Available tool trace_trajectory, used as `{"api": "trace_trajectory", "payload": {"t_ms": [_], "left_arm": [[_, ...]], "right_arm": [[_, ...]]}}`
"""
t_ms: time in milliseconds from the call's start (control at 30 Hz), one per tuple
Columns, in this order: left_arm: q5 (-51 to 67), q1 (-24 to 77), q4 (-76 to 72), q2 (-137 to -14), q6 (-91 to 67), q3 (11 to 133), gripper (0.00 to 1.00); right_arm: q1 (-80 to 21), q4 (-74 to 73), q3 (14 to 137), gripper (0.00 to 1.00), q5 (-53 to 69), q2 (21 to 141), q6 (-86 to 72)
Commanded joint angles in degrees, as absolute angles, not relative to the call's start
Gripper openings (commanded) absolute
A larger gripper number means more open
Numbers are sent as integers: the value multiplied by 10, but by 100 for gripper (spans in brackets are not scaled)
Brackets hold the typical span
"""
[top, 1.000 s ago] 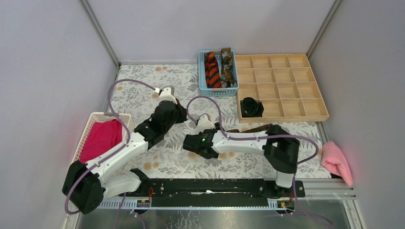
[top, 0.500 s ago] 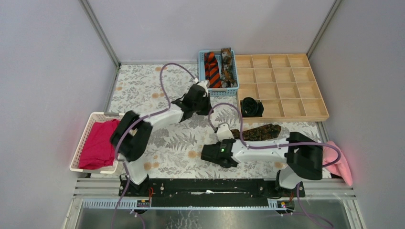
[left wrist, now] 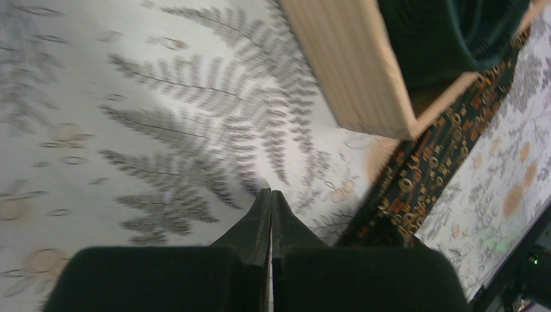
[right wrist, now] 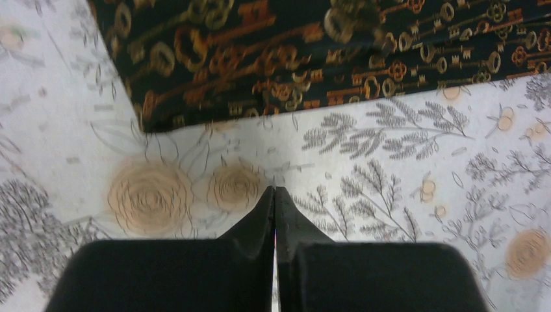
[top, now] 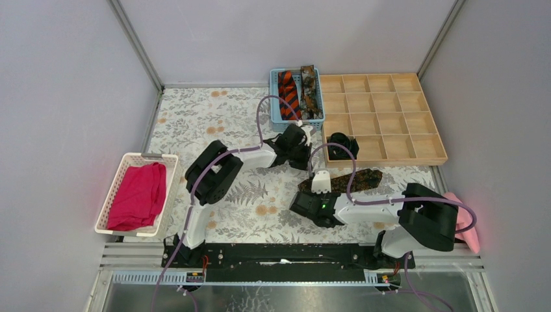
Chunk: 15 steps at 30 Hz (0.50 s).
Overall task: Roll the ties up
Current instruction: Roll the tie at the center of the board.
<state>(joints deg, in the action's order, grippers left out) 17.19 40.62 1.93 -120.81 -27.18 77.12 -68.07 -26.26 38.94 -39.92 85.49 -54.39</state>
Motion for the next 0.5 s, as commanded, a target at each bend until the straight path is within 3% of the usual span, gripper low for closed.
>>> {"api": "trace_trajectory", "payload": {"t_ms": [0,467], "left_arm": [[187,428,41,-1213,-246,766,0],[196,438,50,-1188,-247,708,0]], "right_arm": [[-632,-149,327,0,-325,868,-527],[-598,-91,337,0,-307,929,-515]]}}
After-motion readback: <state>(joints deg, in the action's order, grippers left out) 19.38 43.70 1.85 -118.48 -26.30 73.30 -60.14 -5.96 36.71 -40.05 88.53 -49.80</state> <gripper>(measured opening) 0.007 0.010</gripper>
